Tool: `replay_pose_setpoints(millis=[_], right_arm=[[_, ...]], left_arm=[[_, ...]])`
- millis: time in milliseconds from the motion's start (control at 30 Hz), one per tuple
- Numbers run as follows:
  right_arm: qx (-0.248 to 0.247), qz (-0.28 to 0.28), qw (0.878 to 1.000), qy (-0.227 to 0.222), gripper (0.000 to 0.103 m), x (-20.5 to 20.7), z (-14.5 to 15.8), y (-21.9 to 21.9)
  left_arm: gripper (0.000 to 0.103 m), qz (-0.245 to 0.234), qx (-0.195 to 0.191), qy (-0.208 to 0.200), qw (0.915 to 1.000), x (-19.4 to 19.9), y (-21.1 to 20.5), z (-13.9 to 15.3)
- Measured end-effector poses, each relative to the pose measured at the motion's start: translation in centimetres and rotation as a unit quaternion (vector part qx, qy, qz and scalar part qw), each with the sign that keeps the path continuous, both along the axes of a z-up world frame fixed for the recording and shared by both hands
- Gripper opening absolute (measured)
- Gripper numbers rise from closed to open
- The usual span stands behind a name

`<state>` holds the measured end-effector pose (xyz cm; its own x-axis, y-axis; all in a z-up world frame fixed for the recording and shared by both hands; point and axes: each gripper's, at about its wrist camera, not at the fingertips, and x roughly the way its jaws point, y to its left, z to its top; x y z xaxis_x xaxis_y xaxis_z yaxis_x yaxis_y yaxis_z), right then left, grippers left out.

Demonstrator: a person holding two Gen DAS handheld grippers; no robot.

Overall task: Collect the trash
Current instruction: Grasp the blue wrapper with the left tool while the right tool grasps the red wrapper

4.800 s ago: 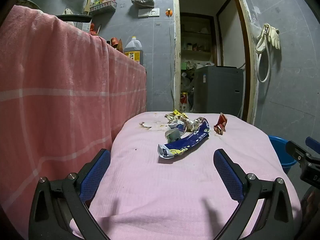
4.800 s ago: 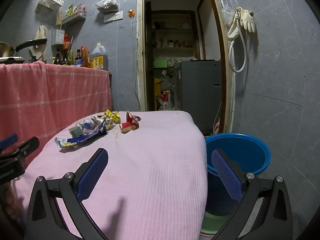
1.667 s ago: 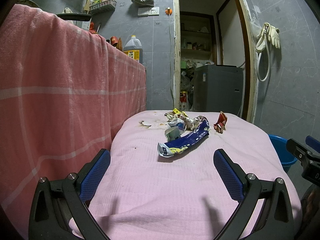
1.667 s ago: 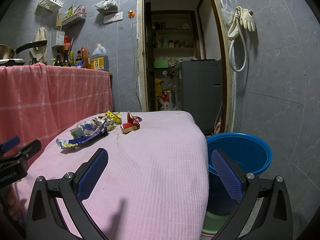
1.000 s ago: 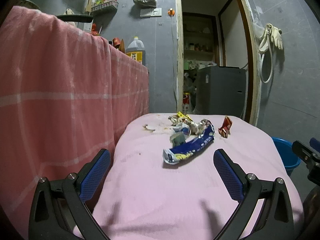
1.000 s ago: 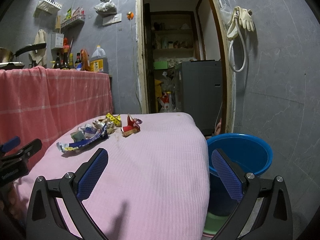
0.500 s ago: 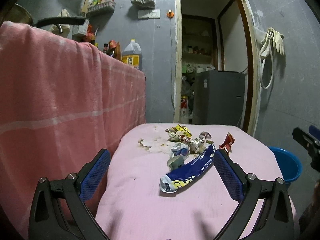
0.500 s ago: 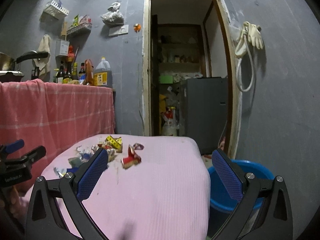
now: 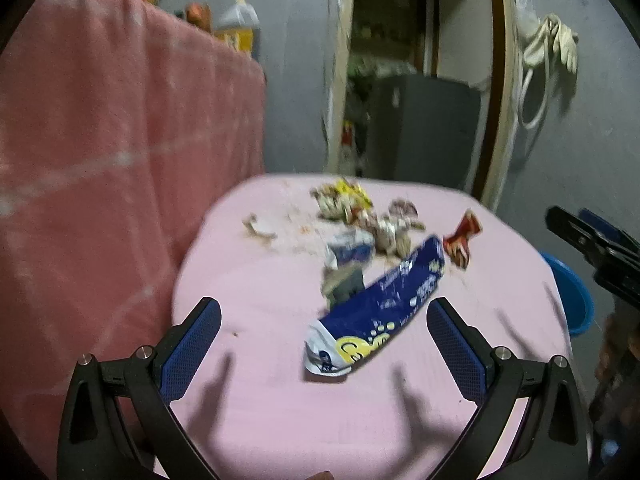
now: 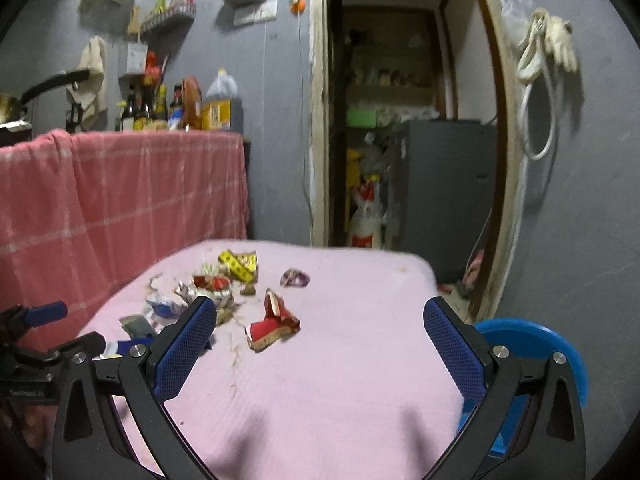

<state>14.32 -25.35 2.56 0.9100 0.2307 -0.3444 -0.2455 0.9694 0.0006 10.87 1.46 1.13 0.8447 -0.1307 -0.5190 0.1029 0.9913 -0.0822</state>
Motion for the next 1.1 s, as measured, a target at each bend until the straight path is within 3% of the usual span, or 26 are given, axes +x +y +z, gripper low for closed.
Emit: replay_pose_setpoints(millis=[267, 433, 567, 633, 767, 933, 1100], right_arm=[[-0.012, 0.015, 0.997, 0.075, 0.103, 3.1, -2.2, 0.3], [-0.002, 0.031, 0.994, 0.103, 0.103, 3.9, -2.9, 0.0], [0.004, 0.034, 0.993, 0.116, 0.103, 4.4, -3.1, -0.1], [0.007, 0.038, 0.992, 0.124, 0.1, 4.7, -3.3, -0.2], [0.009, 0.046, 0.989, 0.14, 0.099, 5.4, -3.8, -0.2], [0.004, 0.055, 0.987, 0.154, 0.089, 5.9, -4.2, 0.3], [-0.006, 0.069, 0.984, 0.167, 0.084, 6.6, -4.4, 1.0]], left_arm=[[0.1, -0.041, 0.006, 0.089, 0.9952, 2.9, -0.8, -1.5], [0.088, -0.055, 0.002, 0.114, 0.9919, 4.3, -0.8, -1.8], [0.08, -0.066, -0.003, 0.121, 0.9905, 5.0, -0.9, -1.8], [0.069, -0.071, -0.003, 0.122, 0.99, 5.3, -1.0, -1.6], [0.058, -0.074, -0.006, 0.122, 0.9897, 5.7, -1.1, -1.6], [0.042, -0.068, -0.017, 0.122, 0.9901, 6.7, -0.8, -1.5], [0.038, -0.067, -0.037, 0.124, 0.9893, 6.6, -0.2, -1.4]])
